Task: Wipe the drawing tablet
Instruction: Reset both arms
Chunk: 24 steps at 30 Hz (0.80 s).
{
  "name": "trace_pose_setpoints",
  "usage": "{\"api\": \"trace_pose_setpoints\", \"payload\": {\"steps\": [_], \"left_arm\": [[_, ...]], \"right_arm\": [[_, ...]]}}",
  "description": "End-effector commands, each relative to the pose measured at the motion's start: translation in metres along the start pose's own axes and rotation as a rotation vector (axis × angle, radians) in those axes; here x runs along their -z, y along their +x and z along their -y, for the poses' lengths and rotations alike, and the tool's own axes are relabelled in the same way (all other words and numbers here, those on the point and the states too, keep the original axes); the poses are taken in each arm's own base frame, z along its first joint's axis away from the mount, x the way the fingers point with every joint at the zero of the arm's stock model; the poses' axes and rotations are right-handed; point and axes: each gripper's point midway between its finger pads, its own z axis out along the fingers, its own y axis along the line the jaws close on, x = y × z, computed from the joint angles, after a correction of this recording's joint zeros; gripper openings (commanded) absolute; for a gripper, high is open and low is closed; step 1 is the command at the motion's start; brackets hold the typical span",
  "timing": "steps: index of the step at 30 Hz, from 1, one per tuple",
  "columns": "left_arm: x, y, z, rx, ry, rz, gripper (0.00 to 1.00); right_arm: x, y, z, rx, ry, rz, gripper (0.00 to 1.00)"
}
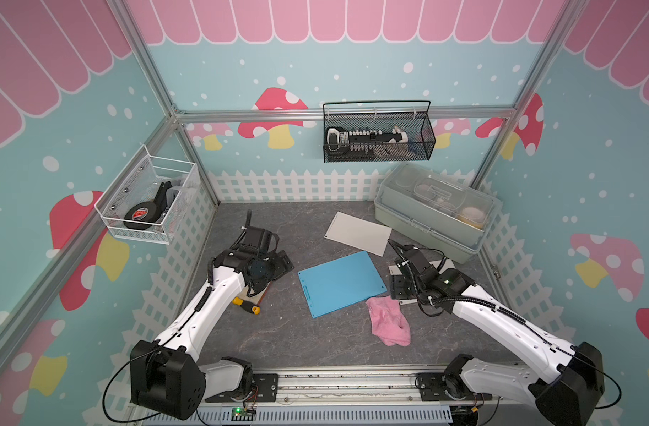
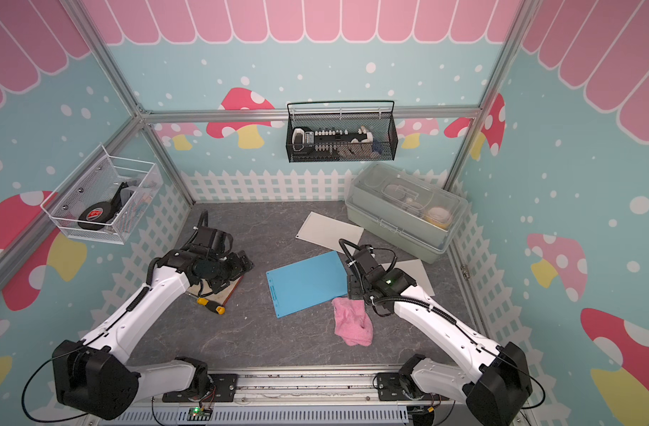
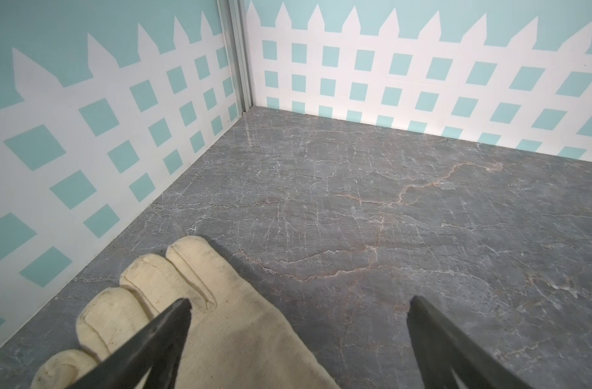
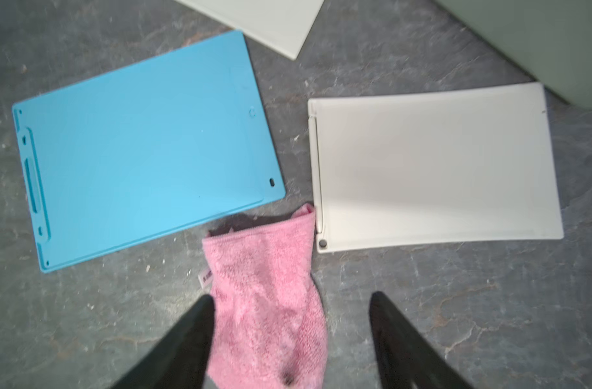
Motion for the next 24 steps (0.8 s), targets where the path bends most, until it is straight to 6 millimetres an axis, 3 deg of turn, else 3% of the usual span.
{"api": "trace_pose_setpoints", "payload": {"steps": [1,4,5,7,9,12,15,18,22,24], "left_arm": [[0.028,-0.025,-0.004,-0.040,-0.030,0.143,0.99],[0.051,-0.045,-0.020,-0.021,-0.110,0.317,0.99],[0.062,-0.053,-0.027,0.010,-0.127,0.393,0.99],[0.083,-0.067,-0.042,0.097,-0.162,0.554,0.99],[0.099,-0.078,-0.060,0.146,-0.235,0.724,0.99],[0.109,-0.091,-0.075,0.032,-0.334,0.913,0.99],[0.092,-0.095,-0.085,-0.198,-0.479,0.958,0.99],[0.058,-0.092,-0.087,-0.339,-0.458,0.921,0.99],[0.021,-0.090,-0.092,-0.350,-0.369,0.946,0.99],[0.005,-0.095,-0.093,-0.333,-0.331,0.944,0.99]], "right_arm": [[0.029,-0.047,0.026,-0.058,0.062,0.304,0.99],[0.057,-0.076,0.062,-0.109,0.256,0.465,0.99],[0.066,-0.080,0.082,-0.150,0.385,0.490,0.99],[0.071,-0.085,0.101,-0.116,0.553,0.527,0.99],[0.057,-0.087,0.104,-0.019,0.563,0.539,0.99],[0.030,-0.080,0.116,-0.017,0.497,0.603,0.99],[0.000,-0.062,0.143,-0.038,0.532,0.603,0.99],[-0.033,-0.048,0.159,-0.017,0.548,0.539,0.99],[-0.068,-0.043,0.165,-0.002,0.519,0.539,0.99],[-0.075,-0.051,0.163,0.023,0.495,0.557,0.99]]}}
